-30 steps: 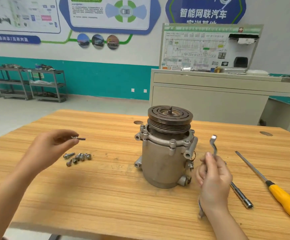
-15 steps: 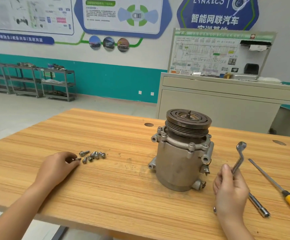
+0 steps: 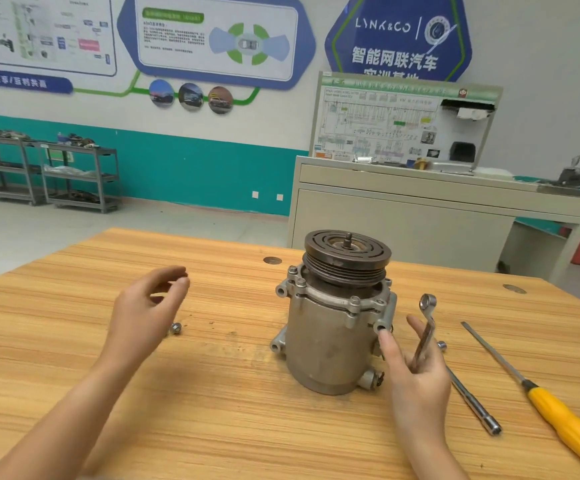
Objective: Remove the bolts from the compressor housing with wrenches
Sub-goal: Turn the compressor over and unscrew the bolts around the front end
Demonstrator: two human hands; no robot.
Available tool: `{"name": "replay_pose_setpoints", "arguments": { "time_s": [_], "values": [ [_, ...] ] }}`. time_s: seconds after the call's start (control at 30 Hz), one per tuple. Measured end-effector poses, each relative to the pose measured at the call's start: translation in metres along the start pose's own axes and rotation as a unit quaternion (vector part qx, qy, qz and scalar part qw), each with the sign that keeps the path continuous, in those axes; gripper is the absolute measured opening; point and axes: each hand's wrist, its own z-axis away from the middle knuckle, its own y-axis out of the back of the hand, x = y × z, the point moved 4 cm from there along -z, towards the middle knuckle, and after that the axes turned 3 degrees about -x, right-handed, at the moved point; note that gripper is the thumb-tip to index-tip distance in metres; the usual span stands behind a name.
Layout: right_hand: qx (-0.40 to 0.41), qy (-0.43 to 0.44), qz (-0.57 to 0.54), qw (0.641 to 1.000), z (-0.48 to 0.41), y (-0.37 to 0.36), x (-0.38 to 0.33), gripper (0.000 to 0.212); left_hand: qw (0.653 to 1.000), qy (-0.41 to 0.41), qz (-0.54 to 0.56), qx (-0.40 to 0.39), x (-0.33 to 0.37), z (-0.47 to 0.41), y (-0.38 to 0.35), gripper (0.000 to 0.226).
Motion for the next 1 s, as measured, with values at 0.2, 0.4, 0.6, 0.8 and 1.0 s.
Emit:
{"name": "replay_pose_setpoints", "arguments": {
  "time_s": [0.2, 0.4, 0.6, 0.8, 1.0],
  "values": [
    [-0.012, -0.023, -0.023, 0.999, -0.005, -0.005, -0.002, 0.024, 0.936, 0.110, 0.160, -0.295, 0.046, -0.038, -0.122, 0.039],
    [-0.035, -0.027, 0.001, 0.999, -0.009, -0.003, -0.004, 0.017, 0.836, 0.225, 0.298, -0.402, 0.047, -0.036, -0.162, 0.023],
    [-0.052, -0.045, 0.040, 0.997, -0.020, 0.004, -0.002, 0.036, 0.849, 0.221, 0.343, -0.335, 0.042, -0.032, -0.163, 0.029],
    [-0.105, -0.118, 0.007, 0.987, -0.037, -0.007, 0.002, 0.041, 0.905, 0.227, 0.308, -0.188, 0.030, -0.027, -0.149, 0.030],
    [-0.041, -0.123, 0.020, 0.991, -0.044, -0.006, 0.021, 0.021, 0.949, 0.181, 0.255, -0.035, 0.024, -0.021, -0.131, 0.028]
  ]
}}
